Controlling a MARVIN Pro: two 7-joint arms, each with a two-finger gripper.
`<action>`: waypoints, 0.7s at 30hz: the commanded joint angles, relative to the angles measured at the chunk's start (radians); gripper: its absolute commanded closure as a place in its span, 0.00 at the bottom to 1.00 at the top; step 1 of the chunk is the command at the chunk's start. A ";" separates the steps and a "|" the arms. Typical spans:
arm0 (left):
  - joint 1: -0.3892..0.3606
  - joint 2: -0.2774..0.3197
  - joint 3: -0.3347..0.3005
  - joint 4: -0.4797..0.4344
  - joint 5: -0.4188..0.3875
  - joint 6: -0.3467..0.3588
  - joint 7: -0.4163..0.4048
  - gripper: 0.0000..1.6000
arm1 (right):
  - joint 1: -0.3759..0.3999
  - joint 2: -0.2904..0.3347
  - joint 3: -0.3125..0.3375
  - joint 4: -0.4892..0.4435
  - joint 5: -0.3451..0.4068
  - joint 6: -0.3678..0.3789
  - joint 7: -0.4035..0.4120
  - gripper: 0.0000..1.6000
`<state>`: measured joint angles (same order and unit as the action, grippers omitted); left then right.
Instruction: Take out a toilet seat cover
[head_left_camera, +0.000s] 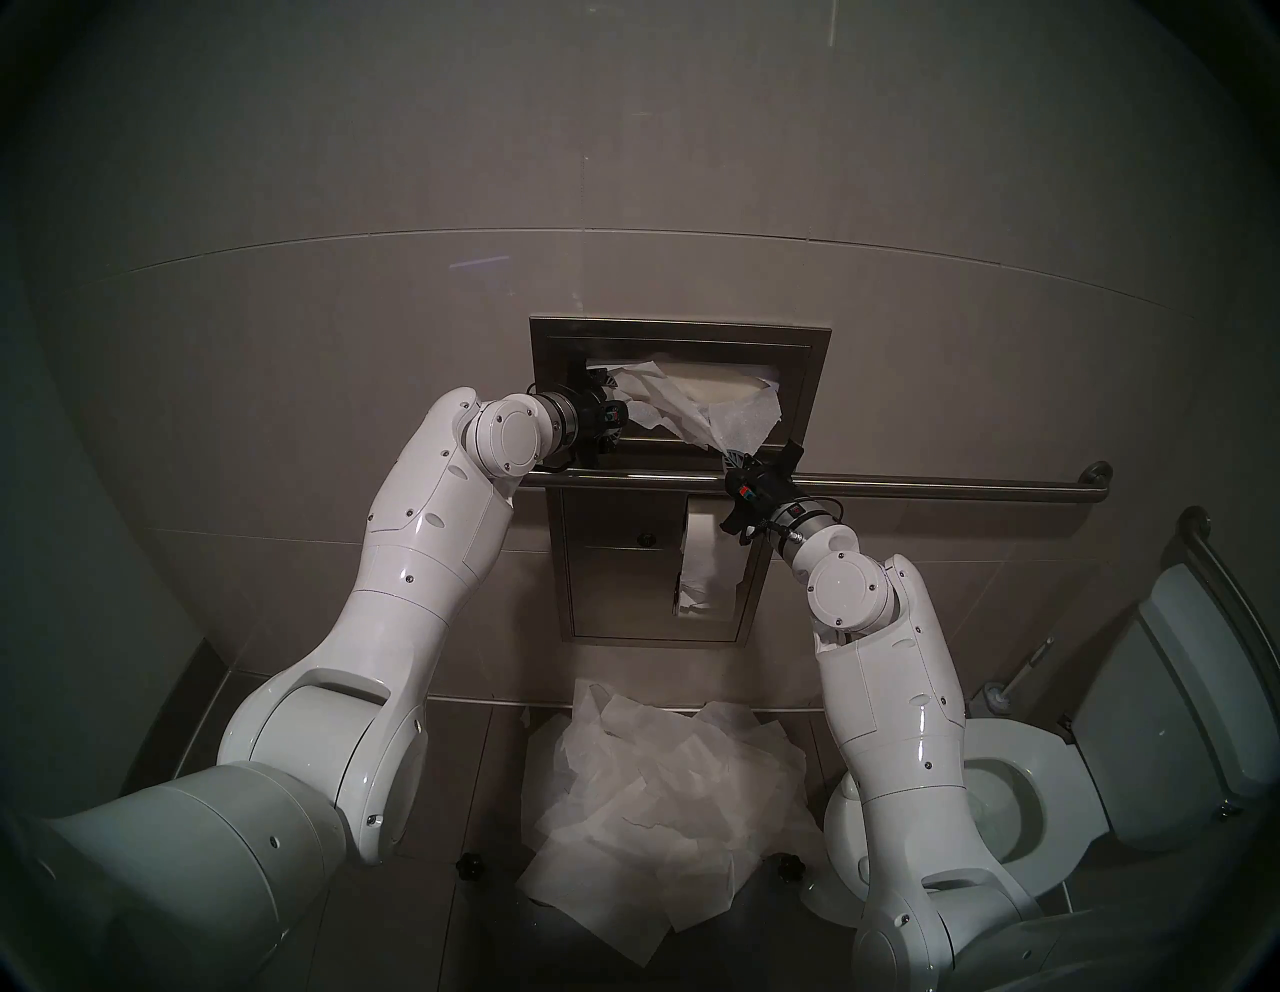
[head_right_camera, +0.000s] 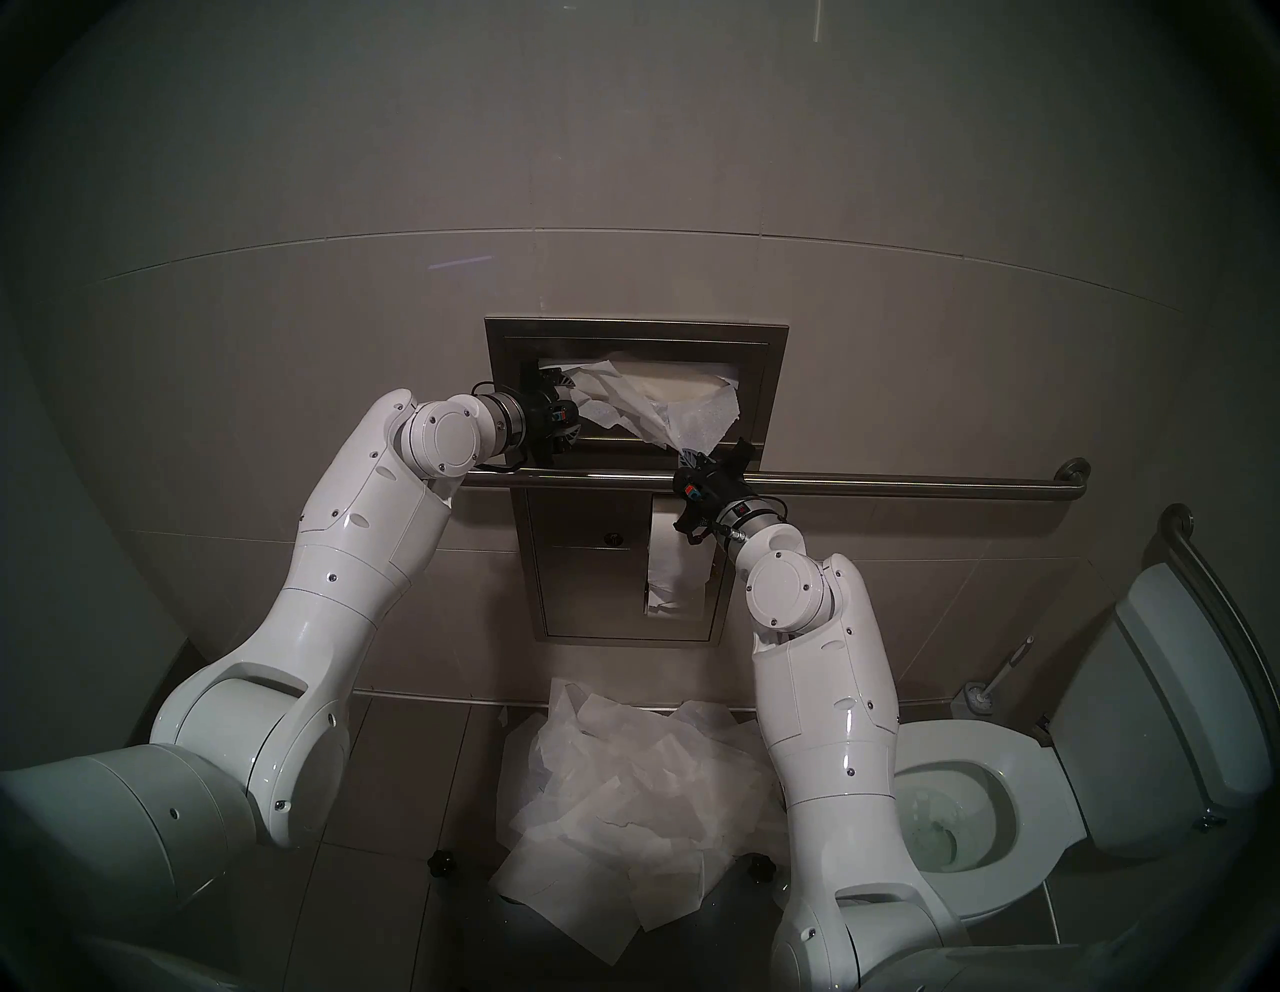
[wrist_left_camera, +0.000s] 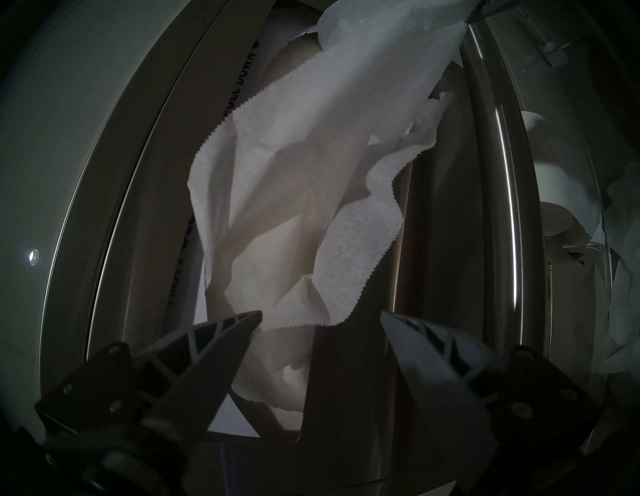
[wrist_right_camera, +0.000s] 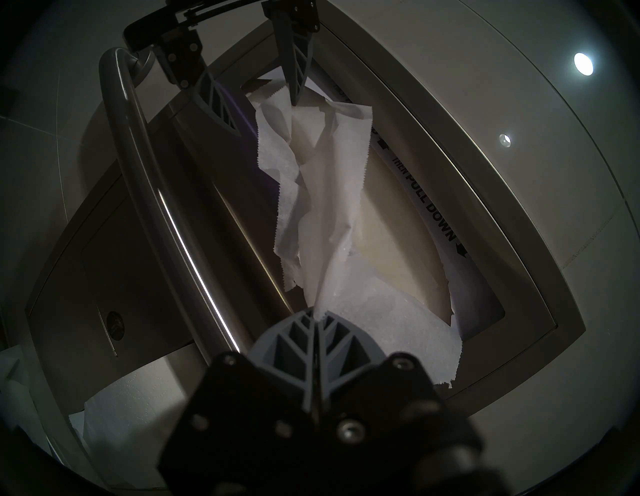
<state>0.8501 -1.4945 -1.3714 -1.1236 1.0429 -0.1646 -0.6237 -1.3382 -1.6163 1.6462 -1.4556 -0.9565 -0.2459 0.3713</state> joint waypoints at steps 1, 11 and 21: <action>-0.096 -0.011 0.002 0.003 0.007 -0.013 0.019 0.53 | 0.030 0.000 -0.001 -0.037 0.001 -0.007 -0.009 1.00; -0.097 -0.016 0.012 0.024 0.012 -0.033 0.012 1.00 | 0.030 -0.005 0.003 -0.039 -0.003 -0.010 -0.006 1.00; -0.038 -0.004 -0.002 -0.075 -0.020 -0.054 -0.051 1.00 | 0.030 -0.009 0.007 -0.039 -0.007 -0.013 -0.004 1.00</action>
<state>0.8182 -1.5030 -1.3610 -1.0982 1.0470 -0.2065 -0.6460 -1.3381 -1.6245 1.6550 -1.4557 -0.9644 -0.2522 0.3756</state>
